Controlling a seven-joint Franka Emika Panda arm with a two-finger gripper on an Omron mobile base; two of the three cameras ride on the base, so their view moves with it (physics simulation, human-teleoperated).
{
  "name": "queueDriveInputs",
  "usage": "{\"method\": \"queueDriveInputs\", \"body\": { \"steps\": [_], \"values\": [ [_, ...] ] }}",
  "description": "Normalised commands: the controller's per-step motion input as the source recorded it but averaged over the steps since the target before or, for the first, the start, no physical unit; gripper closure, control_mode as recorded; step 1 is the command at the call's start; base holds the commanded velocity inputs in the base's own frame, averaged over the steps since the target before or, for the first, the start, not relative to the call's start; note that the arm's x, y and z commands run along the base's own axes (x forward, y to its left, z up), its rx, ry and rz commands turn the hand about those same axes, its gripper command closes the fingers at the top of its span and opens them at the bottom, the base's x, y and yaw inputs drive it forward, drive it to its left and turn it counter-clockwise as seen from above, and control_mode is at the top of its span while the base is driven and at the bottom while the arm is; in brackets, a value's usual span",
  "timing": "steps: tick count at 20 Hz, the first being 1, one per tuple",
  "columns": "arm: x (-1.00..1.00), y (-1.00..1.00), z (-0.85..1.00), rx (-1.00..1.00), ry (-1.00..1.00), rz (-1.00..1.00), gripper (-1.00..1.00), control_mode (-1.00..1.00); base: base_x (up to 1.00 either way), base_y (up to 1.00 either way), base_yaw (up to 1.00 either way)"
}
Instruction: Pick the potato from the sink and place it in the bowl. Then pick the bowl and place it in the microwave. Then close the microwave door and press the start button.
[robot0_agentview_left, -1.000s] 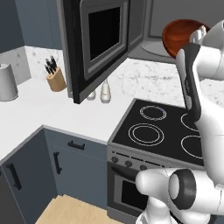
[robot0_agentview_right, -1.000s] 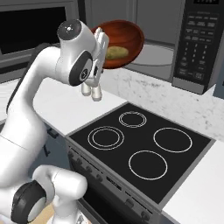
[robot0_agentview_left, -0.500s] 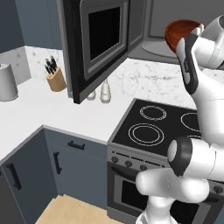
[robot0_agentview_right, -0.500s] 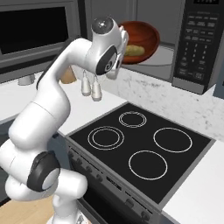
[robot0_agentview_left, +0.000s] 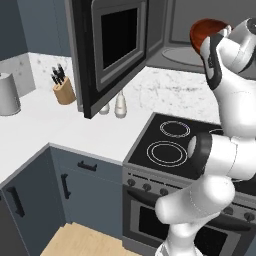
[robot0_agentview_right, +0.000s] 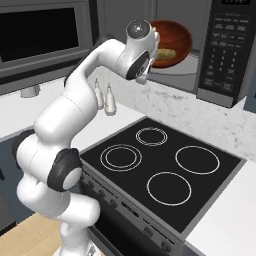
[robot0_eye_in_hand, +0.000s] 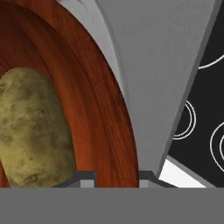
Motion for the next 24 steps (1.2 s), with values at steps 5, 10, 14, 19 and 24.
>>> {"method": "queueDriveInputs", "body": {
  "steps": [5, 10, 14, 19, 24],
  "values": [
    [0.50, -0.01, -0.18, 0.00, 0.00, 0.00, 1.00, -1.00, 0.00, 0.00, 0.00],
    [0.31, -0.01, -0.19, 0.00, 0.00, 0.00, 1.00, -1.00, 0.00, 0.00, 0.00],
    [0.39, 0.00, -0.23, 0.00, 0.00, 0.00, -1.00, -1.00, 0.00, 0.00, 0.00],
    [0.37, 0.00, -0.05, 0.00, -0.09, 0.00, -1.00, -1.00, 0.00, 0.00, 0.00],
    [0.11, 0.00, 0.00, 0.00, -0.24, 0.00, -1.00, -1.00, 0.00, 0.00, 0.00]
  ]
}}
